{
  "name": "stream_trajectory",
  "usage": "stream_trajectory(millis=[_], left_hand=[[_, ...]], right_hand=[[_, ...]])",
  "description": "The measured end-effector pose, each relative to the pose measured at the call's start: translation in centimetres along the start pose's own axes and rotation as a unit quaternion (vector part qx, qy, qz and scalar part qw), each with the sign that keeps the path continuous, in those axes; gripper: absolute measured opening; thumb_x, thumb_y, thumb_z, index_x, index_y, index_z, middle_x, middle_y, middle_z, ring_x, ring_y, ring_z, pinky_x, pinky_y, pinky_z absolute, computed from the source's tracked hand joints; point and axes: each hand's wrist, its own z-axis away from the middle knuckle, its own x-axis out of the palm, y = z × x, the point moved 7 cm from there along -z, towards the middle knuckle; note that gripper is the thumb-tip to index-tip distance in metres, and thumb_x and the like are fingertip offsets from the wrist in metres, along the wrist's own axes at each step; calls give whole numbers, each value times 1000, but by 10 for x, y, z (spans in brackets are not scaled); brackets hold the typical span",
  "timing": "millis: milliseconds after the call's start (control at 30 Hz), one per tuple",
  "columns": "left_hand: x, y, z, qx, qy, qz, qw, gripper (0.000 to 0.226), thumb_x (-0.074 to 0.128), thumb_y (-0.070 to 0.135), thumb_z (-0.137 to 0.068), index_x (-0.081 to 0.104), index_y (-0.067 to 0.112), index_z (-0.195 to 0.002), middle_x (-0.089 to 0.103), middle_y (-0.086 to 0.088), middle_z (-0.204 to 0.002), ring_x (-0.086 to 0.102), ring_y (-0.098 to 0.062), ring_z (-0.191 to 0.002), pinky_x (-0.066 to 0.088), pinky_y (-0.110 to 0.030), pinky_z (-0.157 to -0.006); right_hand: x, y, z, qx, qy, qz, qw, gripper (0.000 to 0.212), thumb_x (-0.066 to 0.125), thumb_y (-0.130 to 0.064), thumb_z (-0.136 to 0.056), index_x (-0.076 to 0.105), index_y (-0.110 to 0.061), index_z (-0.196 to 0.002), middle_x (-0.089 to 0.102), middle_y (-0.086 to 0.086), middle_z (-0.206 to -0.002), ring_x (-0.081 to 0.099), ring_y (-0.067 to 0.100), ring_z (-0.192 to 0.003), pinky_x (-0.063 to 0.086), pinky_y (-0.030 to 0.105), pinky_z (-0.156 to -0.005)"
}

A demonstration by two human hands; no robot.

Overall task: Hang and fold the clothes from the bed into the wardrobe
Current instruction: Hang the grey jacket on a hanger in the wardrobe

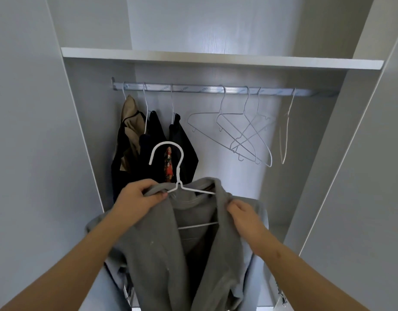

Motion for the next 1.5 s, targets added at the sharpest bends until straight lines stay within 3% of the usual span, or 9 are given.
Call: stream_trajectory(millis=[200, 333, 700, 833, 900, 1000, 1067, 1367, 1500], left_hand=[[-20, 18, -1, 14, -116, -22, 993, 13, 70, 9, -80, 71, 21, -74, 68, 2, -73, 61, -2, -68, 45, -10, -62], [-22, 20, 0, -15, -139, 33, 990, 15, 70, 6, -79, 73, 19, -73, 69, 3, -72, 64, -2, -68, 48, -9, -62], [24, 17, 4, 38, -42, -39, 998, 13, 70, 17, -81, 67, 29, -78, 64, 3, -73, 59, -12, -72, 45, -26, -69], [10, 17, 0, 44, -16, 43, 998, 19, 70, 8, -80, 67, 27, -77, 66, -1, -78, 62, -16, -80, 48, -27, -75], [9, 21, 0, 51, -15, 57, 997, 19, 69, 6, -80, 67, 25, -79, 67, -3, -81, 62, -16, -82, 48, -23, -75], [17, 24, -1, 46, -46, 55, 996, 17, 67, 5, -82, 67, 22, -83, 67, -3, -84, 61, -15, -84, 48, -24, -78], [23, 25, 0, 42, -93, 39, 994, 16, 64, 4, -84, 66, 20, -86, 65, -1, -85, 59, -13, -84, 45, -18, -77], [30, 26, -1, 27, -132, -122, 983, 16, 63, 40, -83, 61, 24, -82, 59, 6, -77, 53, -4, -68, 40, -11, -61], [10, 55, 0, 172, 39, -355, 918, 13, 70, 26, -80, 65, 14, -78, 55, 0, -77, 55, -18, -70, 42, -27, -61]], right_hand=[[-71, -23, -13, -102, 211, 56, 971, 32, 38, -19, -99, 52, 5, -81, 51, 8, -73, 42, 20, -70, 26, 34, -57], [-72, -28, -18, -133, 190, 135, 963, 32, 40, -19, -99, 43, -9, -68, 45, 1, -63, 39, 17, -62, 28, 13, -48], [-1, -41, 2, -99, -7, -9, 995, 38, 45, -32, -95, 51, -24, -59, 51, -13, -54, 44, 2, -52, 36, 16, -53], [-17, -57, 9, -221, 126, 213, 943, 22, 51, -42, -89, 55, -26, -75, 48, -11, -85, 45, 9, -83, 38, 26, -76], [-16, -54, 5, -211, 109, 249, 939, 21, 49, -48, -89, 55, -29, -96, 44, -13, -95, 42, 9, -89, 35, 25, -81], [3, -31, -3, -112, -40, 207, 971, 38, 41, -58, -89, 48, -27, -70, 53, -17, -60, 47, 0, -59, 37, 23, -59], [5, -24, -5, -105, -40, 196, 974, 51, 44, -57, -89, 36, -21, -54, 45, -14, -42, 38, 3, -45, 30, 23, -51], [-8, -20, -8, -106, 54, 186, 975, 44, 52, -54, -86, 58, -17, -63, 57, -8, -56, 51, 9, -59, 41, 28, -61], [-10, -22, -9, -105, 74, 195, 972, 46, 51, -51, -88, 45, -19, -56, 49, -6, -53, 46, 11, -57, 36, 29, -55]])
